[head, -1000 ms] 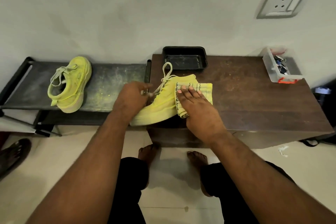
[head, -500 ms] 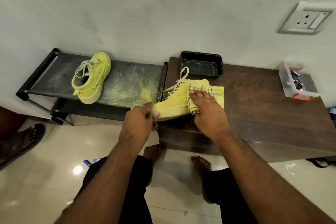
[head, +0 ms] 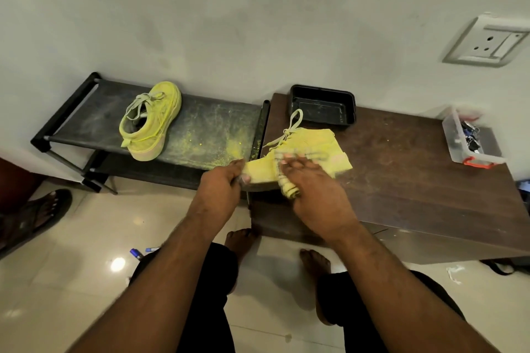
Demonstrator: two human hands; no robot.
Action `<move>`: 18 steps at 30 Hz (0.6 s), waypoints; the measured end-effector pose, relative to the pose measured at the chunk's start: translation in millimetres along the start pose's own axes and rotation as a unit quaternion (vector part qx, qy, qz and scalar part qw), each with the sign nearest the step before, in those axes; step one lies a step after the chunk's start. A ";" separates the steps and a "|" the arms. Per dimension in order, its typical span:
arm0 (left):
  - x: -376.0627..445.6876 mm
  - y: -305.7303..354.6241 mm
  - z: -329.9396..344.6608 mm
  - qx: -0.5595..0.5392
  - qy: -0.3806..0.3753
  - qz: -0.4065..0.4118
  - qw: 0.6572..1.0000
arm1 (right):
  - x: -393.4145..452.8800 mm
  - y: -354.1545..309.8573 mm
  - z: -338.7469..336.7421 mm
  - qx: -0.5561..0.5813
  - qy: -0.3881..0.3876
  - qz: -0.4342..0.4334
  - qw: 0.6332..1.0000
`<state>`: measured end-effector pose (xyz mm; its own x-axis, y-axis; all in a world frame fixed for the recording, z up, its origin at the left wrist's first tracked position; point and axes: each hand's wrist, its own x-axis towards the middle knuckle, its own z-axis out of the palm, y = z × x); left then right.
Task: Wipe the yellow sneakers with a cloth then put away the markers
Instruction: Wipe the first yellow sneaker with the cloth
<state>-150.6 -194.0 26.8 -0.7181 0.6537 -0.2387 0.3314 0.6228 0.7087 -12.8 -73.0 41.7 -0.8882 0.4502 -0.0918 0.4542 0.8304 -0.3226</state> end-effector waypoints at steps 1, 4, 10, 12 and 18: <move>0.4 1.8 -0.1 -0.001 0.001 -0.001 1.000 | -1.0 10.5 -5.5 0.008 0.011 0.045 0.999; 2.8 7.2 0.5 -0.013 0.004 0.000 1.000 | -0.6 37.3 -16.5 0.031 0.045 0.143 0.988; -0.2 8.2 2.6 0.010 -0.008 0.010 1.000 | -1.4 26.0 -14.6 0.039 0.105 0.152 0.982; -3.2 3.6 6.6 0.012 -0.001 0.024 1.000 | -1.9 6.4 -12.4 0.037 0.118 0.067 0.990; -7.5 -0.3 15.7 -0.011 0.019 0.032 0.999 | -0.5 -10.0 17.3 -0.078 0.043 -0.080 0.993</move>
<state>-135.7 -192.4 18.0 -0.7192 0.6745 -0.1667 0.3644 0.5705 0.7360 -18.1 -87.2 28.7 -0.9434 0.3300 0.0319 0.3196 0.9309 -0.1771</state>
